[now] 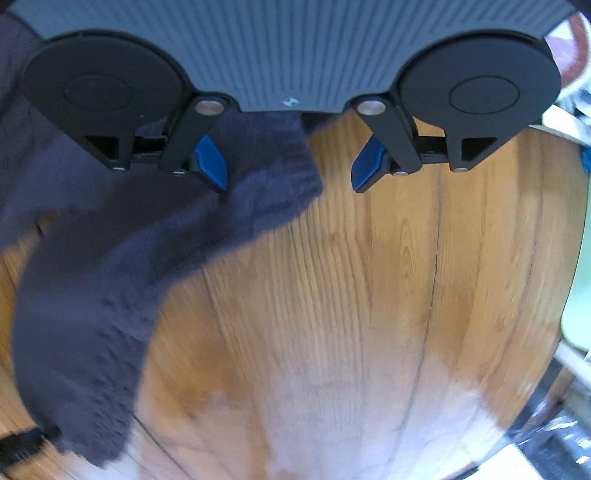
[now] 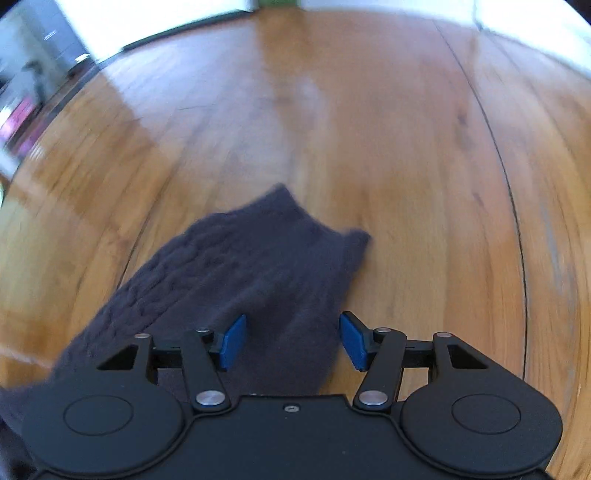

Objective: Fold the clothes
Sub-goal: 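Grasp the sweater sleeve with the right gripper and lift it over the body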

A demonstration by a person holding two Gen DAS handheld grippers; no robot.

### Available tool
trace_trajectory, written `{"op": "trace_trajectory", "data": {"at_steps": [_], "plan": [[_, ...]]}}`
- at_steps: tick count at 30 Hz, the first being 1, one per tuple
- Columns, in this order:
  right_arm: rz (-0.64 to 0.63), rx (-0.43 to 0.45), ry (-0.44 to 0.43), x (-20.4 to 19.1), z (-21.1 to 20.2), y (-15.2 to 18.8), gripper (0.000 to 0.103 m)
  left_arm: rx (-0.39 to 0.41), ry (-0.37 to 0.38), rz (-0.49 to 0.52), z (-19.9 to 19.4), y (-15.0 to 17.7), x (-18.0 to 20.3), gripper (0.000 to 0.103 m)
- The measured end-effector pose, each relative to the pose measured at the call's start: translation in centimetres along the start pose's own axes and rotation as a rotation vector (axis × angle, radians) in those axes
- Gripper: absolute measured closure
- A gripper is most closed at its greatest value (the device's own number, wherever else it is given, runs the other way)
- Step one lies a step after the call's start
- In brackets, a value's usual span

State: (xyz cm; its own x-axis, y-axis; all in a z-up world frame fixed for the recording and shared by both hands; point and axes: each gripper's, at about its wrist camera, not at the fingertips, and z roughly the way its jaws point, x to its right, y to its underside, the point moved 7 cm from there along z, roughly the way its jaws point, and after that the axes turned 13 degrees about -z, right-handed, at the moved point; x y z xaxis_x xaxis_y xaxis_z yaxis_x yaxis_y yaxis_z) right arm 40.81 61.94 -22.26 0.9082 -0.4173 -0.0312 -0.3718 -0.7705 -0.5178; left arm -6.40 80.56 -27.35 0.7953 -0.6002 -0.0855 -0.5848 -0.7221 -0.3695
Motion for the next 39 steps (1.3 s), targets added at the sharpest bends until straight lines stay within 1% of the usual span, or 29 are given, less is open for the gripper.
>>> {"op": "trace_trajectory", "data": {"at_steps": [1, 3, 5, 6, 7, 8, 9, 10, 11, 12, 13, 14, 15, 18, 21, 23, 24, 26, 27, 28, 29, 30, 31, 32, 33, 34, 36, 37, 39], "plan": [[-0.049, 0.027, 0.032, -0.7, -0.3, -0.3, 0.096, 0.010, 0.005, -0.020, 0.5, -0.2, 0.2, 0.030], [-0.093, 0.132, 0.096, -1.4, -2.0, -1.4, 0.097, 0.019, 0.045, -0.008, 0.9, -0.7, 1.2, 0.028], [-0.103, 0.237, 0.126, -1.6, -4.2, -2.9, 0.098, 0.028, 0.070, 0.027, 1.2, -1.1, 2.0, 0.023], [-0.107, 0.290, 0.140, -1.7, -5.4, -3.6, 0.098, 0.031, 0.074, 0.053, 1.3, -1.3, 2.4, 0.017], [-0.099, 0.327, 0.133, -1.7, -6.3, -4.3, 0.098, 0.030, 0.074, 0.072, 1.5, -1.3, 2.6, 0.014], [-0.090, 0.363, 0.123, -1.7, -7.3, -4.9, 0.098, 0.036, 0.080, 0.070, 1.6, -1.2, 2.8, 0.014], [-0.081, 0.399, 0.113, -1.8, -8.3, -5.6, 0.098, 0.042, 0.085, 0.069, 1.7, -1.2, 2.9, 0.014], [-0.072, 0.434, 0.104, -1.8, -9.2, -6.2, 0.098, 0.048, 0.092, 0.065, 1.8, -1.2, 3.1, 0.017], [-0.070, 0.458, 0.091, -2.0, -10.2, -6.6, 0.098, 0.054, 0.106, 0.050, 1.6, -1.1, 3.1, 0.022], [-0.069, 0.480, 0.077, -2.2, -11.2, -6.9, 0.098, 0.058, 0.117, 0.033, 1.5, -1.1, 3.2, 0.046], [-0.069, 0.501, 0.064, -2.4, -12.1, -7.2, 0.098, 0.056, 0.107, 0.007, 1.2, -1.3, 3.3, 0.082], [-0.068, 0.523, 0.050, -2.7, -13.1, -7.6, 0.098, 0.054, 0.097, -0.020, 0.9, -1.6, 3.4, 0.096], [-0.069, 0.539, 0.036, -3.2, -13.4, -7.9, 0.098, 0.055, 0.079, -0.044, 0.6, -1.8, 3.5, 0.095], [-0.089, 0.596, 0.004, -4.6, -15.3, -8.5, 0.098, 0.123, -0.096, -0.074, -0.3, -3.0, 3.1, 0.095], [-0.097, 0.670, -0.040, -6.0, -18.0, -8.9, 0.098, 0.174, -0.191, -0.179, -0.9, -4.5, 1.0, 0.095], [-0.107, 0.725, -0.096, -6.8, -20.5, -8.2, 0.098, 0.162, -0.135, -0.316, -1.2, -4.6, -0.5, 0.095], [-0.124, 0.739, -0.119, -7.4, -21.4, -7.4, 0.098, 0.147, -0.113, -0.370, -1.3, -4.2, -0.9, 0.094], [-0.166, 0.760, -0.178, -8.8, -23.5, -5.5, 0.098, 0.108, -0.021, -0.435, -1.3, -3.2, -1.1, 0.086], [-0.193, 0.769, -0.218, -9.7, -24.6, -4.3, 0.098, 0.090, 0.025, -0.464, -1.5, -2.7, -1.2, 0.076], [-0.219, 0.778, -0.259, -10.6, -25.8, -3.1, 0.098, 0.088, 0.039, -0.490, -2.0, -2.0, -1.4, 0.067], [-0.266, 0.779, -0.296, -11.8, -26.7, -2.0, 0.098, 0.086, 0.052, -0.516, -2.5, -1.2, -1.6, 0.061], [-0.315, 0.779, -0.334, -13.1, -27.6, -0.9, 0.098, 0.084, 0.065, -0.542, -3.0, -0.5, -1.8, 0.053], [-0.365, 0.778, -0.371, -14.4, -28.4, 0.3, 0.098, 0.084, 0.076, -0.563, -3.4, 0.1, -1.9, 0.051], [-0.430, 0.773, -0.407, -16.0, -29.1, 1.4, 0.098, 0.075, 0.096, -0.583, -3.6, 0.8, -2.1, 0.051], [-0.473, 0.764, -0.438, -17.4, -29.6, 2.4, 0.098, 0.045, 0.115, -0.598, -3.6, 1.5, -2.1, 0.051], [-0.513, 0.740, -0.472, -18.7, -29.8, 3.5, 0.098, 0.017, 0.134, -0.614, -3.7, 2.2, -2.1, 0.051], [-0.583, 0.698, -0.526, -21.2, -30.2, 5.5, 0.098, -0.013, 0.167, -0.664, -4.3, 3.3, -2.1, 0.051], [-0.623, 0.682, -0.553, -22.5, -30.4, 6.7, 0.098, 0.002, 0.205, -0.685, -5.1, 3.8, -2.2, 0.051], [-0.716, 0.629, -0.649, -25.5, -30.8, 9.8, 0.097, 0.034, 0.263, -0.725, -7.0, 5.0, -2.2, 0.051]]}}
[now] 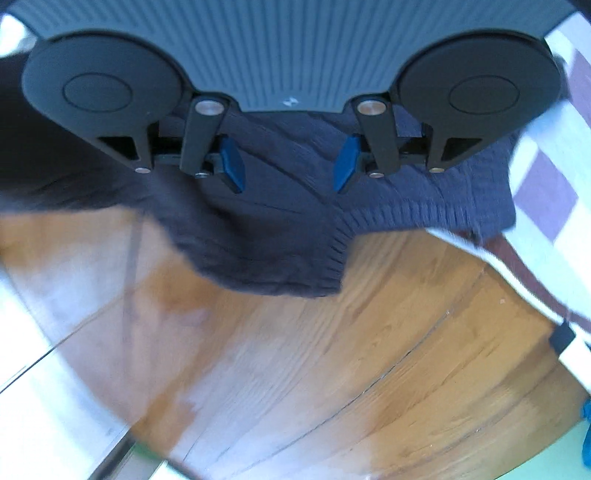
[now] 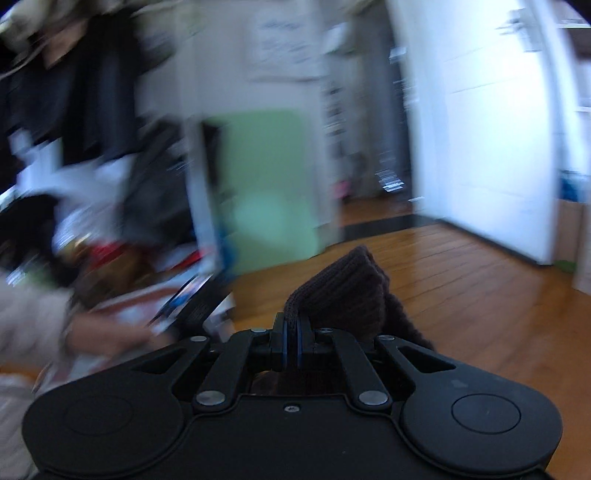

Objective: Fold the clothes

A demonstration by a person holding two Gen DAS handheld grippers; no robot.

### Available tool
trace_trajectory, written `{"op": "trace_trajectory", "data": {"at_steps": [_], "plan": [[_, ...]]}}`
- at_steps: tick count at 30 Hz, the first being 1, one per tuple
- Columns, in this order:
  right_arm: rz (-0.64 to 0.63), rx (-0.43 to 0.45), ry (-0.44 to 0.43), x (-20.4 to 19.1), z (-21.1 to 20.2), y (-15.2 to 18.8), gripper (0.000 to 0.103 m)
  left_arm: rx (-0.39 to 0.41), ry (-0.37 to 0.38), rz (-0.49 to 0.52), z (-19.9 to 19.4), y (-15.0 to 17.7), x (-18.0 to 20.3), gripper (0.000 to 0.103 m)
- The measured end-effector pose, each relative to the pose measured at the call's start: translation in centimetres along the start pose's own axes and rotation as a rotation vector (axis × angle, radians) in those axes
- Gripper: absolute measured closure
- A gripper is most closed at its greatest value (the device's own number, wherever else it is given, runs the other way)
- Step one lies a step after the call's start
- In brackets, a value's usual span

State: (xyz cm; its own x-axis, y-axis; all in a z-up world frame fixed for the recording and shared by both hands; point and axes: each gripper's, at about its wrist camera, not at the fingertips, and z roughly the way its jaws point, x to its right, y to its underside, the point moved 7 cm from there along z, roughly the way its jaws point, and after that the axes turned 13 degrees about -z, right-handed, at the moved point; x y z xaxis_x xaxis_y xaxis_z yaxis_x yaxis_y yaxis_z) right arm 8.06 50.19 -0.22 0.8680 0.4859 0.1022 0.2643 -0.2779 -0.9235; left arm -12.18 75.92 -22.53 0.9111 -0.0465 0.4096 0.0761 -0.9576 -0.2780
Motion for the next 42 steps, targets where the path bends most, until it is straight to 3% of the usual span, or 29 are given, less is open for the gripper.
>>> {"op": "trace_trajectory", "data": {"at_steps": [3, 6, 9, 13, 18, 20, 21, 23, 25, 26, 28, 30, 33, 35, 38, 41, 42], "plan": [[-0.159, -0.114, -0.239, -8.6, 1.2, 2.7, 0.097, 0.031, 0.067, -0.026, -3.0, 1.5, -0.3, 0.051], [-0.327, -0.342, -0.450, -16.6, 1.9, 9.3, 0.098, 0.066, 0.061, 0.003, -5.7, 3.8, -0.6, 0.051], [-0.260, -0.444, -0.416, -17.9, 2.1, 14.3, 0.098, 0.096, -0.042, 0.006, -5.4, 5.8, -0.5, 0.050], [-0.136, -0.488, -0.167, -15.7, 1.7, 16.9, 0.097, 0.044, 0.008, 0.007, -3.2, 7.7, 1.4, 0.049], [0.074, -0.438, 0.004, -13.5, -0.8, 17.0, 0.096, 0.014, -0.113, 0.077, -1.3, 9.3, 2.3, 0.048], [0.120, -0.434, 0.062, -12.9, -1.7, 17.8, 0.094, 0.014, -0.128, 0.106, -2.0, 10.7, 2.3, 0.043], [0.141, -0.449, 0.101, -12.5, -2.2, 18.7, 0.091, 0.005, -0.129, 0.076, -2.1, 11.5, 1.9, 0.037], [0.184, -0.478, 0.179, -11.6, -3.0, 20.4, 0.090, -0.016, -0.132, 0.015, -2.3, 13.3, 1.1, 0.035], [0.340, -0.556, 0.334, -9.9, -4.2, 23.6, 0.082, -0.068, -0.140, -0.034, -1.5, 15.6, 0.8, 0.035], [0.465, -0.511, 0.355, -9.5, -5.3, 24.4, 0.082, -0.073, -0.138, -0.031, -1.4, 16.3, 0.9, 0.035], [0.705, -0.377, 0.354, -9.4, -7.6, 25.1, 0.080, -0.078, -0.140, -0.003, -1.3, 17.0, 1.4, 0.034], [0.897, -0.249, 0.334, -9.8, -9.7, 25.4, 0.068, -0.079, -0.145, 0.039, -1.4, 17.3, 2.0, 0.034], [1.069, -0.182, 0.287, -10.6, -10.0, 26.6, 0.053, -0.081, -0.152, 0.100, -1.4, 17.6, 2.9, 0.032], [1.181, -0.138, 0.253, -11.1, -10.2, 27.4, 0.052, -0.096, -0.147, 0.105, -0.9, 17.5, 3.1, 0.029], [1.202, -0.132, 0.170, -12.2, -8.4, 26.7, 0.051, -0.092, -0.153, 0.160, -0.7, 17.4, 3.4, 0.030], [1.161, -0.197, 0.161, -13.3, -5.7, 25.8, 0.050, -0.089, -0.113, 0.210, -1.3, 17.5, 4.2, 0.049], [1.147, -0.211, 0.142, -13.5, -4.7, 25.4, 0.050, -0.088, -0.099, 0.227, -1.5, 17.6, 4.4, 0.068]]}}
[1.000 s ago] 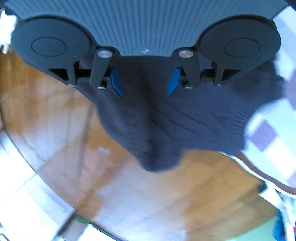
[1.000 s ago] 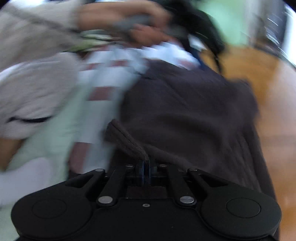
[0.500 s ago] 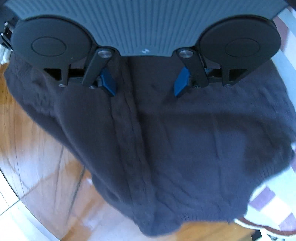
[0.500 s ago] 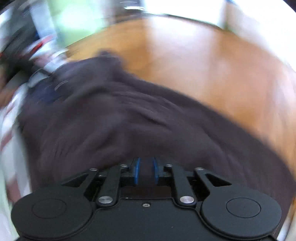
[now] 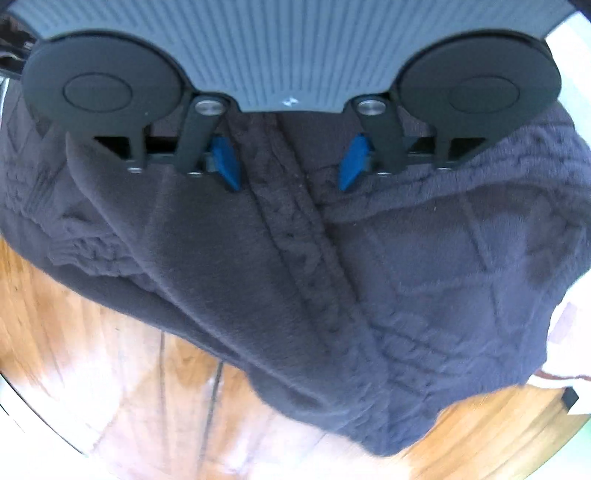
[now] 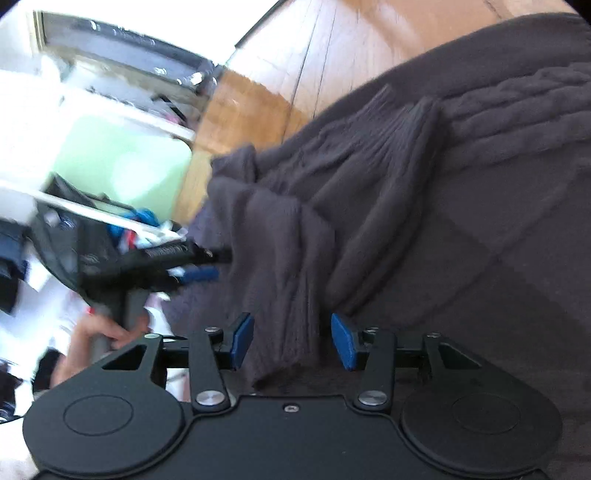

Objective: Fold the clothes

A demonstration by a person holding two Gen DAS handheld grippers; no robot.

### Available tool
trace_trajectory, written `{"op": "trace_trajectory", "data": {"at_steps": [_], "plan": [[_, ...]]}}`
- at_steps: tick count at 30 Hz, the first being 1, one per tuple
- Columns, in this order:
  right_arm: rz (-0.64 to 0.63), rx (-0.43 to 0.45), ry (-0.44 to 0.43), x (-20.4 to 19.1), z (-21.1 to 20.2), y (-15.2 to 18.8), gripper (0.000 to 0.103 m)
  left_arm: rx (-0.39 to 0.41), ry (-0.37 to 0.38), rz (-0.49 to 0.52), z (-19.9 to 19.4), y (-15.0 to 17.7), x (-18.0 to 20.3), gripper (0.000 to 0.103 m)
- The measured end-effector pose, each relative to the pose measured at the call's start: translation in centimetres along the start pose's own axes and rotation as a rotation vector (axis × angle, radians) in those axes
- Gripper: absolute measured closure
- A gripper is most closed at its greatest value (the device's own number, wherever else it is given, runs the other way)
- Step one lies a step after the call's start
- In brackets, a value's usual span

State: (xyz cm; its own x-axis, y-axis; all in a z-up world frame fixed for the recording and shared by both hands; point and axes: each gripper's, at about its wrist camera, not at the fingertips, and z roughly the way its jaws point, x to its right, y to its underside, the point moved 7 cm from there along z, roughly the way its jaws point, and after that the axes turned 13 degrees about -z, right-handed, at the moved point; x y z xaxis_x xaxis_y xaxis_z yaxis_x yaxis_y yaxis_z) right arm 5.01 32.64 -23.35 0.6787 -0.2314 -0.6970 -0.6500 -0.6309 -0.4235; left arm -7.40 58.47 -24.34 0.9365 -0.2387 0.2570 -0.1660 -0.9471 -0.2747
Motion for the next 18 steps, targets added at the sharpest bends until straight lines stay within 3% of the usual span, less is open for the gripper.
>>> {"op": "trace_trajectory", "data": {"at_steps": [1, 2, 3, 6, 8, 11, 14, 15, 18], "plan": [[-0.017, -0.019, -0.011, -0.7, 0.9, -0.1, 0.050, 0.003, 0.012, 0.017, -0.2, 0.0, 0.2, 0.087], [-0.034, -0.039, -0.022, -1.4, 1.8, -0.1, 0.060, 0.009, 0.021, 0.035, -0.5, 0.0, 0.4, 0.088], [-0.107, -0.060, -0.052, -3.0, 2.3, -0.4, 0.090, 0.024, 0.012, 0.059, -1.1, 0.1, 0.5, 0.092], [-0.363, -0.108, -0.170, -9.0, 1.6, -1.0, 0.090, 0.072, -0.009, 0.098, -3.7, 0.3, -0.2, 0.093], [-0.460, -0.145, -0.198, -11.2, 0.4, -0.8, 0.090, 0.085, 0.013, 0.074, -5.5, 0.5, -1.3, 0.093], [-0.532, -0.289, -0.090, -9.9, 0.7, 1.0, 0.090, 0.049, 0.002, 0.038, -5.3, 1.2, -3.0, 0.086], [-0.519, -0.443, 0.093, -6.3, 2.2, 3.2, 0.090, 0.024, -0.069, 0.029, -4.0, 2.0, -4.5, 0.078], [-0.501, -0.455, 0.137, -5.5, 2.5, 3.5, 0.090, 0.017, -0.089, 0.026, -3.6, 2.2, -4.9, 0.076], [-0.388, -0.370, 0.054, -6.3, 1.7, 2.6, 0.090, 0.026, -0.080, 0.019, -3.3, 2.0, -4.6, 0.064]]}}
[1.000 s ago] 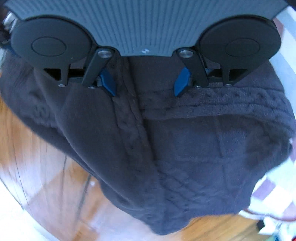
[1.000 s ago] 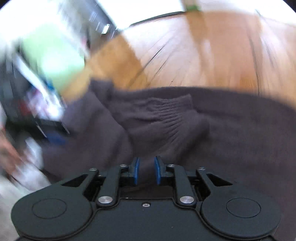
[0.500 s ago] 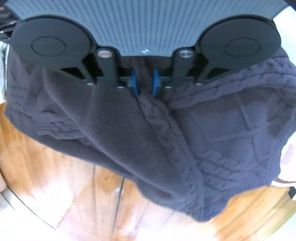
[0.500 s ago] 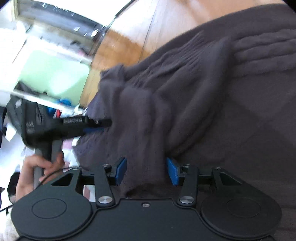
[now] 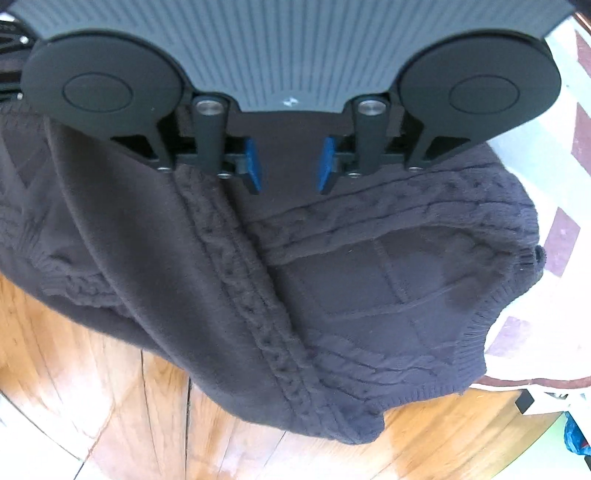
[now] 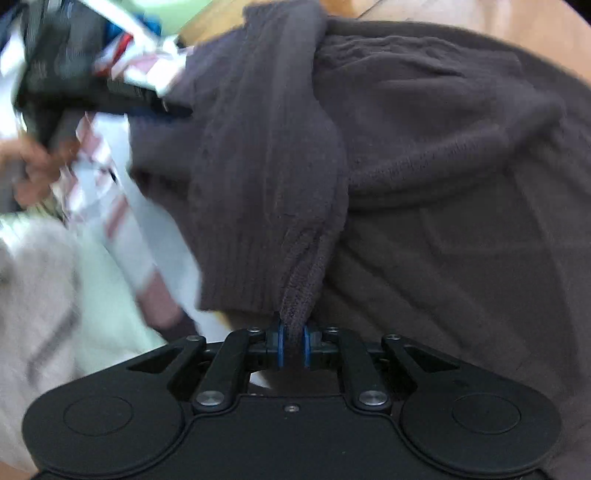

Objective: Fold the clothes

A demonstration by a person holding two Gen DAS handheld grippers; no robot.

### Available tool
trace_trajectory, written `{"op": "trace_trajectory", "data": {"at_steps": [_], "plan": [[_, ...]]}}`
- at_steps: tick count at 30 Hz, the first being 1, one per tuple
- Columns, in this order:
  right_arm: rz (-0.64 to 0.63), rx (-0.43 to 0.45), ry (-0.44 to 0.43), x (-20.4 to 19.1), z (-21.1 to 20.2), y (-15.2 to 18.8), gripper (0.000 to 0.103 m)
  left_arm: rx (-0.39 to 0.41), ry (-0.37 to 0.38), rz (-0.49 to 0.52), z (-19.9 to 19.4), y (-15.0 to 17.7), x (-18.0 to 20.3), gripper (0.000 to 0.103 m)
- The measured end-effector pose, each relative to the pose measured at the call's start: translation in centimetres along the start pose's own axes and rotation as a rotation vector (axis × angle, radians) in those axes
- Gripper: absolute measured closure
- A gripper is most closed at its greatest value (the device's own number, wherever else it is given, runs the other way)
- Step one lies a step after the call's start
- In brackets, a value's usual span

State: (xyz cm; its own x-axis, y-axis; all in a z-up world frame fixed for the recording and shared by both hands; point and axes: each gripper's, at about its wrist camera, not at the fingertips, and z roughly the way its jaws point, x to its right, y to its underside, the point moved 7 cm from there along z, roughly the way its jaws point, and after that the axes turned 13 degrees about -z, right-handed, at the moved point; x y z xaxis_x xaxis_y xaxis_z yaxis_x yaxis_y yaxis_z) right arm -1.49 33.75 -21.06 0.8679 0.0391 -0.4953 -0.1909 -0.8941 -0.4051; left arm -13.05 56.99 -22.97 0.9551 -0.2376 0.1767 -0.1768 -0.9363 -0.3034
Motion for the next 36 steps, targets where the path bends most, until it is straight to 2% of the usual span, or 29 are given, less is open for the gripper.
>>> {"op": "trace_trajectory", "data": {"at_steps": [2, 4, 8, 10, 11, 12, 14, 15, 17, 18, 21, 24, 27, 28, 29, 31, 33, 35, 36], "plan": [[-0.007, 0.118, -0.081, -1.3, -2.0, -1.2, 0.090, 0.025, 0.043, 0.017, -0.4, -0.4, 0.7, 0.059], [-0.045, 0.146, -0.079, -1.7, -3.2, -1.8, 0.091, 0.057, 0.037, 0.053, -0.5, -0.8, 1.4, 0.052], [-0.191, -0.099, 0.210, -0.4, -0.8, -0.3, 0.090, 0.036, -0.050, 0.102, 1.3, -0.6, 1.7, 0.050], [-0.192, -0.090, 0.159, -1.4, -0.7, -1.1, 0.086, 0.008, -0.085, 0.113, 2.4, -0.3, 1.6, 0.050], [-0.206, -0.123, 0.148, -1.9, -0.3, -1.1, 0.085, 0.001, -0.118, 0.129, 2.7, 0.0, 1.7, 0.050], [-0.239, -0.190, 0.196, -1.8, 0.4, -1.2, 0.081, -0.003, -0.151, 0.148, 2.9, 0.3, 1.7, 0.050], [-0.312, -0.283, 0.393, -0.9, 0.9, -1.4, 0.075, 0.006, -0.213, 0.191, 3.1, 0.6, 1.4, 0.046], [-0.297, -0.247, 0.366, -0.9, 0.5, -2.0, 0.072, 0.012, -0.225, 0.198, 3.0, 0.6, 1.1, 0.045], [-0.248, -0.152, 0.273, -1.1, -0.5, -3.3, 0.072, 0.030, -0.205, 0.183, 2.4, 0.4, 0.5, 0.045], [-0.224, -0.104, 0.226, -1.2, -1.1, -3.9, 0.068, 0.041, -0.190, 0.161, 1.9, 0.0, 0.0, 0.045], [-0.088, 0.035, 0.093, -0.2, -2.5, -5.8, 0.045, 0.104, -0.179, 0.078, 0.0, -1.5, -2.5, 0.041], [0.089, 0.132, -0.028, 1.3, -2.3, -6.1, 0.038, 0.148, -0.212, -0.069, -1.8, -3.4, -7.1, 0.035], [0.261, 0.174, -0.123, 2.8, -1.3, -5.6, 0.034, 0.137, -0.165, -0.253, -2.5, -4.2, -11.9, 0.035], [0.315, 0.181, -0.145, 3.3, -1.0, -5.2, 0.035, 0.132, -0.150, -0.308, -2.5, -4.3, -13.3, 0.035], [0.334, 0.199, -0.108, 3.6, -1.6, -4.8, 0.040, 0.127, -0.143, -0.354, -2.2, -4.4, -14.6, 0.035], [0.269, 0.221, 0.036, 3.2, -2.7, -5.0, 0.081, 0.119, -0.135, -0.467, -1.4, -4.2, -17.0, 0.035], [0.197, 0.240, 0.182, 2.6, -3.9, -5.3, 0.083, 0.126, -0.154, -0.585, -0.6, -3.8, -19.0, 0.035], [0.172, 0.288, 0.163, 1.7, -5.4, -5.5, 0.084, 0.171, -0.135, -0.612, -0.6, -3.8, -19.6, 0.035], [0.161, 0.313, 0.148, 1.2, -6.1, -5.7, 0.085, 0.184, -0.152, -0.610, -0.6, -3.7, -19.7, 0.035]]}}
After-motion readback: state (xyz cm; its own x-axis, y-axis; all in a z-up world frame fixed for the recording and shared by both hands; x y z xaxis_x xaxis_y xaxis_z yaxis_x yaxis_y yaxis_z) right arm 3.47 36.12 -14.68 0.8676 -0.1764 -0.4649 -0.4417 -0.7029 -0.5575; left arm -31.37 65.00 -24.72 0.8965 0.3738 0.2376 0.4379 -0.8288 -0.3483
